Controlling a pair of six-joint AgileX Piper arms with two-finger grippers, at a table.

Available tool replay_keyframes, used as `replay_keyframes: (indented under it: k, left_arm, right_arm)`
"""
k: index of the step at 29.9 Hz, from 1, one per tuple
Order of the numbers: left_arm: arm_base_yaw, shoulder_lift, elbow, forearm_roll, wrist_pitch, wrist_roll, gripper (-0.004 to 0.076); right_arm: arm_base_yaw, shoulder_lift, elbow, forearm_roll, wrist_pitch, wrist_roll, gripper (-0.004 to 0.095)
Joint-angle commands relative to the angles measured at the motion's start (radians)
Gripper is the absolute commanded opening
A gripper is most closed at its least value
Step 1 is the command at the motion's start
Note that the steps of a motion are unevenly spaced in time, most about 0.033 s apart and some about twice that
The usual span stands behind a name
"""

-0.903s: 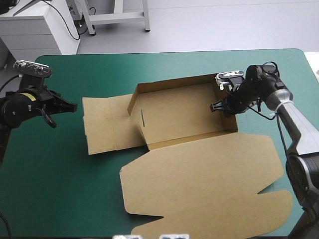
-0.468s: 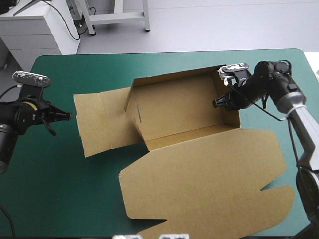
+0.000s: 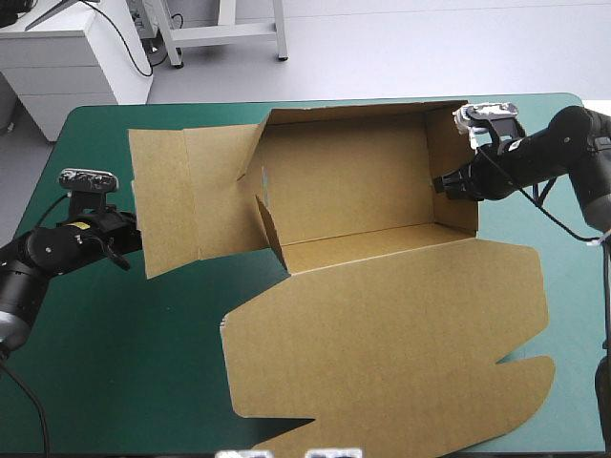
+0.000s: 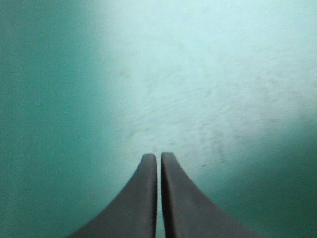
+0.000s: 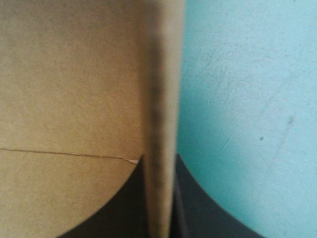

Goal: Fold the box

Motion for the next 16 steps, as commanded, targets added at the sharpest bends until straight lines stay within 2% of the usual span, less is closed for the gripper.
replay_keyframes:
  k: [1, 9, 16]
  left_arm:
    - [-0.005, 0.004, -0.025, -0.357, -0.017, 0.214, 0.0015]
    - [-0.005, 0.077, -0.032, -0.716, 0.173, 0.431, 0.0015]
    - [-0.003, 0.107, -0.084, -0.822, 0.378, 0.462, 0.0014]
  right_arm:
    - [-0.004, -0.047, -0.032, 0.068, -0.012, -0.009, -0.0018]
    - [-0.004, -0.047, -0.032, 0.062, -0.012, -0.011, -0.0018]
    - [-0.004, -0.041, -0.032, 0.044, -0.022, 0.000, -0.0016]
